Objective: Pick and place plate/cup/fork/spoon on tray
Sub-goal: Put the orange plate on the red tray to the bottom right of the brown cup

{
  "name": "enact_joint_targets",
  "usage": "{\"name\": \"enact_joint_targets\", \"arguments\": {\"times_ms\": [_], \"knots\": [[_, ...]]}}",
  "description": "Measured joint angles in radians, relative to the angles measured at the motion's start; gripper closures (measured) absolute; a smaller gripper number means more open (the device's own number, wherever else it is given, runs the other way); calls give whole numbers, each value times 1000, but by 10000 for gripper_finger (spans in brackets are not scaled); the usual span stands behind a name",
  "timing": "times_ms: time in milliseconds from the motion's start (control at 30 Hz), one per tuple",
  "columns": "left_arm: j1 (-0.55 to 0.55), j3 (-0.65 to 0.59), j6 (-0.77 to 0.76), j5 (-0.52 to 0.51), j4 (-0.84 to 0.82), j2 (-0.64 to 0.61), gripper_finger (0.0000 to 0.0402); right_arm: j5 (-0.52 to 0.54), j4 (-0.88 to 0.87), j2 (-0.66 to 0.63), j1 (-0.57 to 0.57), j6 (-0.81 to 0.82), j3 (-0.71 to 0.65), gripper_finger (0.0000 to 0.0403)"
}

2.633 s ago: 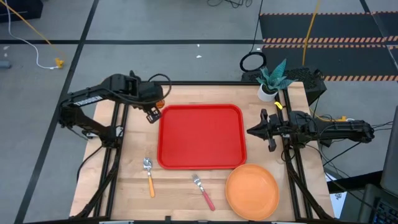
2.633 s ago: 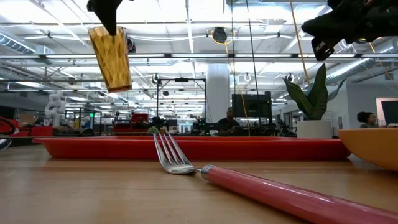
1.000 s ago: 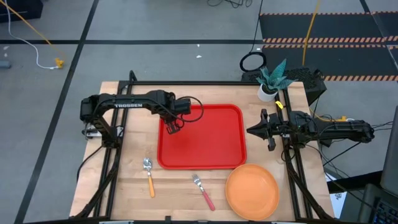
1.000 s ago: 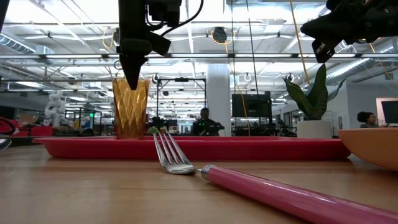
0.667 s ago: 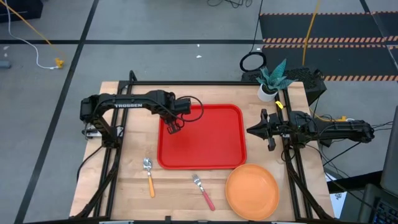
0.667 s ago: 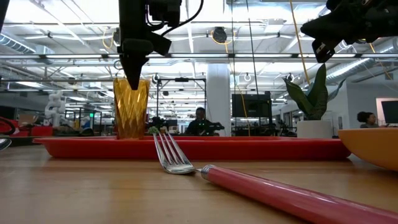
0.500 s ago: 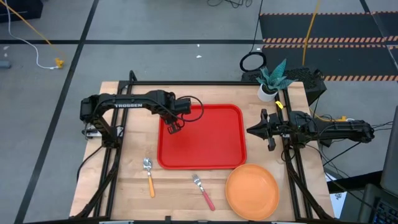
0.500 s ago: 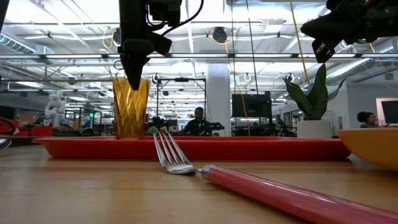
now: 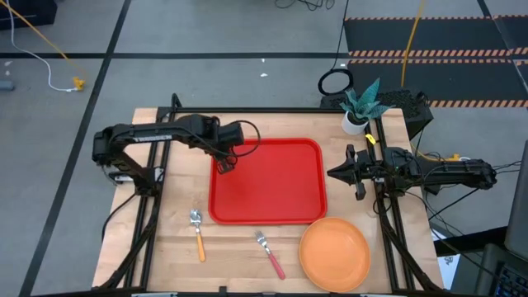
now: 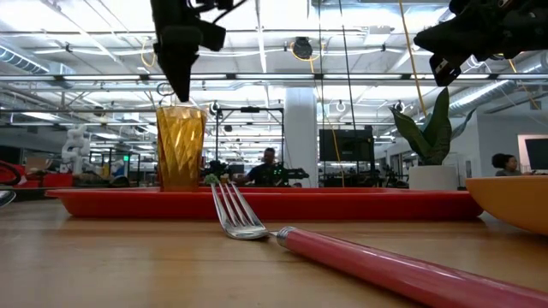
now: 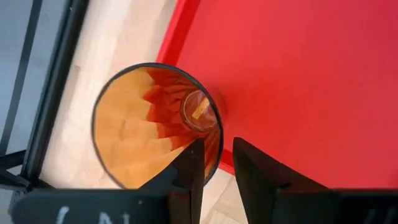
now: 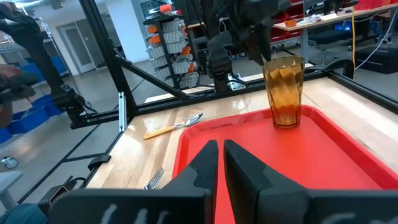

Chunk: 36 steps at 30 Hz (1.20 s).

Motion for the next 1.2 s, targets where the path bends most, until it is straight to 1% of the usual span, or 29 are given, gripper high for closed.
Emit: {"name": "enact_joint_targets", "arguments": {"times_ms": [267,400,533,667,767,867,933,1067,1133,1200], "knots": [[-10,0,-22,-3,0,-116,314,0,0,1,0,8,0,385],[-44,2,-68,-3,-7,-184,314,0,0,16,0,43,0,385],[-127,2,-116,-14,-13,-258,314,0,0,43,0,64,0,385],[-246,2,-166,-90,6,-323,314,2,7,82,1,95,0,385],[-334,2,-196,-138,13,-348,314,5,24,114,28,135,0,385],[-425,2,-236,-212,3,-355,314,5,18,138,87,201,0,385],[-478,2,-254,-249,2,-354,314,24,16,148,149,247,0,384],[-559,2,-286,-316,12,-341,314,161,5,192,319,314,21,384],[-593,1,-302,-344,12,-333,314,240,-15,233,414,352,59,384],[-621,1,-318,-369,12,-326,314,321,-69,284,513,402,108,384]]}}
